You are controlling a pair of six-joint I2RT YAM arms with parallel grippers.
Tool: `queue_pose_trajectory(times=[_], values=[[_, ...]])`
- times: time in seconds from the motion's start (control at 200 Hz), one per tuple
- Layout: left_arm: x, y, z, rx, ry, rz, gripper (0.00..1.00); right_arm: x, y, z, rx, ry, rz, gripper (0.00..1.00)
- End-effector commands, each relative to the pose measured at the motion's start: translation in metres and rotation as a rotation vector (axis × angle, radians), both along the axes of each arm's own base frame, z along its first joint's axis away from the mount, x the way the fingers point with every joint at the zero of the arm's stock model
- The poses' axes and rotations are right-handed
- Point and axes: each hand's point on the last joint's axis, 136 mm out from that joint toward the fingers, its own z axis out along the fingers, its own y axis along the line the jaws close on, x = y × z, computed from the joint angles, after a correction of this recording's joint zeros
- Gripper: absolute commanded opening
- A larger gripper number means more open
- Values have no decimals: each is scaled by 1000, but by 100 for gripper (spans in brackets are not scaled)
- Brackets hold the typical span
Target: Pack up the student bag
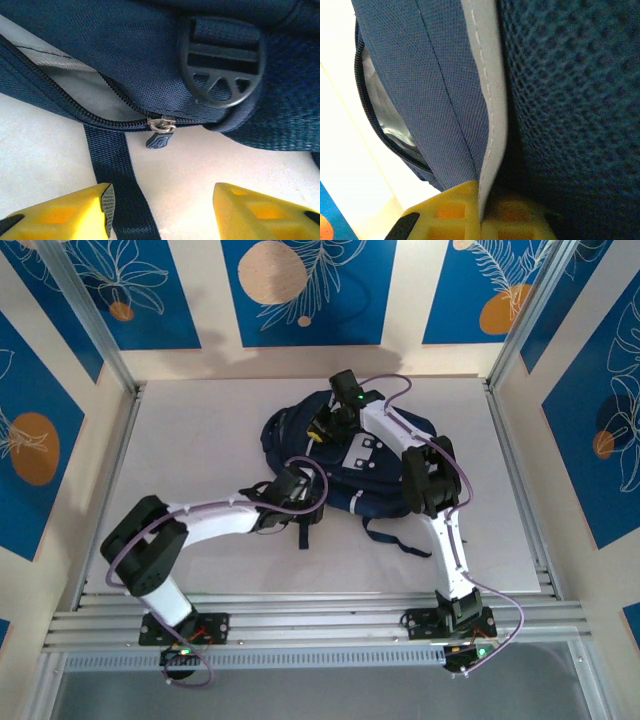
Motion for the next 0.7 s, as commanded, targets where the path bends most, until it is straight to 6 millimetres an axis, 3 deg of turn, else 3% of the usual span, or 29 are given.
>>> queue_pose_trajectory(times=[0.0,0.36,0.695], values=[[9,-19,9,-42,-21,-34,51,-17,-41,-71,-148,181,-63,0],[16,-32,-10,-14,8,-48,44,-15,-42,-73,-115,197,-81,0],[26,-18,-37,128,21,0,39,-18,-38,-75,-83,213,-80,0]])
